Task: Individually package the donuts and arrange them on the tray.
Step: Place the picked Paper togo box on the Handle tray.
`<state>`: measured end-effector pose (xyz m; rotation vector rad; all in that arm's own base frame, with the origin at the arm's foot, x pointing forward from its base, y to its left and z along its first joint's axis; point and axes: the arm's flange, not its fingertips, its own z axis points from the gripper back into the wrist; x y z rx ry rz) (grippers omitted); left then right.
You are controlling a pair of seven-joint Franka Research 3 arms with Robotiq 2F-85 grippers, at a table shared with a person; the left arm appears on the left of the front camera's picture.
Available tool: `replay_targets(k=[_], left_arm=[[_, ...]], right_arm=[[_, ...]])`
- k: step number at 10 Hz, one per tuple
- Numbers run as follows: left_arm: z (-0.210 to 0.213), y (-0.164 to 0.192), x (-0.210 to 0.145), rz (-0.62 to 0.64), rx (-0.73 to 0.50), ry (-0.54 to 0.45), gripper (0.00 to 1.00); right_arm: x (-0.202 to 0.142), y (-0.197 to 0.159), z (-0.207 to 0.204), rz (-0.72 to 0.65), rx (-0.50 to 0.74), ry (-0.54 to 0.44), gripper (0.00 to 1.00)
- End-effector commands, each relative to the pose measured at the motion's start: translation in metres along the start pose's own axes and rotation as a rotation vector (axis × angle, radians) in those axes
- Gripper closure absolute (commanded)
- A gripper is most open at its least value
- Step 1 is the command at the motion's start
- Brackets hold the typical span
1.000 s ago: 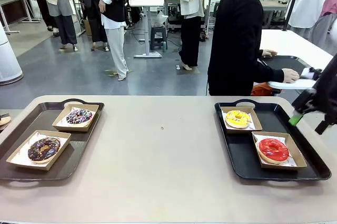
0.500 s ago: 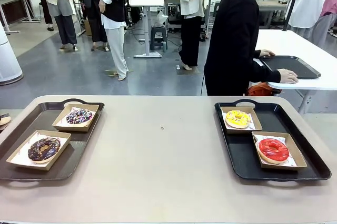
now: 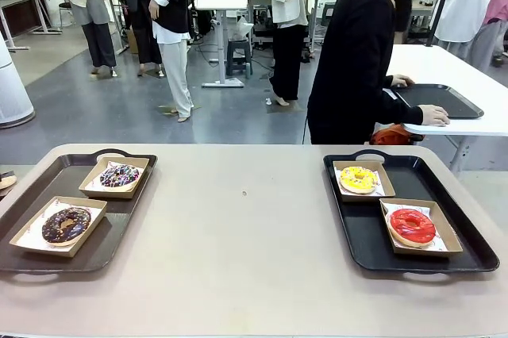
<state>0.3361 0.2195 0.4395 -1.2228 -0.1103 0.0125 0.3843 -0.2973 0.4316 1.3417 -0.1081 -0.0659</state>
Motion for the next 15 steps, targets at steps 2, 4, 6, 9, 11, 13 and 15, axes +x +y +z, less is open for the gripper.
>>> replay_targets(k=[2,4,6,9,11,13,15], left_arm=[[0.001,-0.002,-0.001,-0.005,-0.004,0.000,0.00],[0.001,-0.002,-0.001,-0.005,-0.004,0.000,0.00],[0.001,-0.002,-0.001,-0.005,-0.004,0.000,0.00],[0.001,-0.002,-0.001,-0.005,-0.004,0.000,0.00],[0.001,-0.002,-0.001,-0.005,-0.004,0.000,0.00],[0.001,-0.002,-0.001,-0.005,-0.004,0.000,0.00],[0.001,-0.002,-0.001,-0.005,-0.004,0.000,0.00]], right_arm=[[0.016,-0.024,0.001,0.054,0.040,0.001,0.00],[0.005,-0.015,-0.001,-0.004,0.018,0.001,0.00],[0.005,-0.015,-0.001,-0.004,0.018,0.001,0.00],[0.005,-0.015,-0.001,-0.004,0.018,0.001,0.00],[0.005,-0.015,-0.001,-0.004,0.018,0.001,0.00],[0.005,-0.015,-0.001,-0.004,0.018,0.001,0.00],[0.005,-0.015,-0.001,-0.004,0.018,0.001,0.00]])
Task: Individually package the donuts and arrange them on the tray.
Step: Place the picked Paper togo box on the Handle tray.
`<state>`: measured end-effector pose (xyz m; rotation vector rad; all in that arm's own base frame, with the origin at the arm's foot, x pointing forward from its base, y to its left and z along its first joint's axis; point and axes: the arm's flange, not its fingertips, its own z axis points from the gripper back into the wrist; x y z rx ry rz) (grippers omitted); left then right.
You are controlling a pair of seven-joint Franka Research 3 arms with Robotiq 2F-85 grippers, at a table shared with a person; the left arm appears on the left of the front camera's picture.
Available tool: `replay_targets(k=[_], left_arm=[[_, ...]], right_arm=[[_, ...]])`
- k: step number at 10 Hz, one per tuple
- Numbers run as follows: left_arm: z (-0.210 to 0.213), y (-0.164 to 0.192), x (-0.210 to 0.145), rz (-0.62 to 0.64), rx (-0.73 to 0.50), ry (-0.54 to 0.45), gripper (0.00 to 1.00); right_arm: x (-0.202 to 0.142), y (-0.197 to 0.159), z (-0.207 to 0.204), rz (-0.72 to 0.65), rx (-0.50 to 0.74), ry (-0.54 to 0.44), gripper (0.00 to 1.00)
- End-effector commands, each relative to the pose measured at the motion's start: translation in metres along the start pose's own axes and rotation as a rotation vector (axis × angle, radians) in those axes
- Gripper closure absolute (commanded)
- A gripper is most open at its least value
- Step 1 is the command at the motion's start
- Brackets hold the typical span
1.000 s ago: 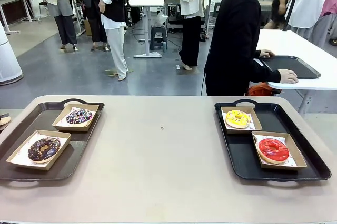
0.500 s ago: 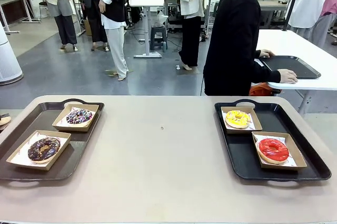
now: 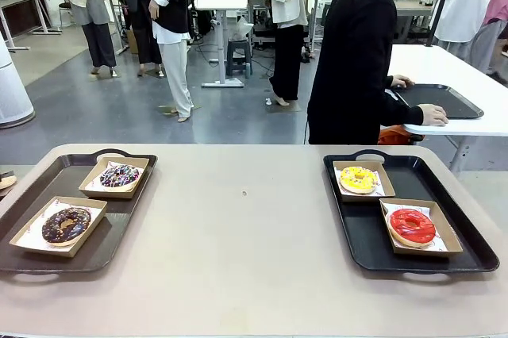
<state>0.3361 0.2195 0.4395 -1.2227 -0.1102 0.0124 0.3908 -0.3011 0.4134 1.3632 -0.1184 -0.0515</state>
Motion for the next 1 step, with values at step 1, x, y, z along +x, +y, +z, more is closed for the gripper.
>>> replay_targets(k=[1], left_arm=[[0.0009,-0.0018,-0.0010,-0.005,-0.004,0.000,0.00]], right_arm=[[-0.0015,0.0032,-0.0005,-0.019,-0.005,0.000,0.00]])
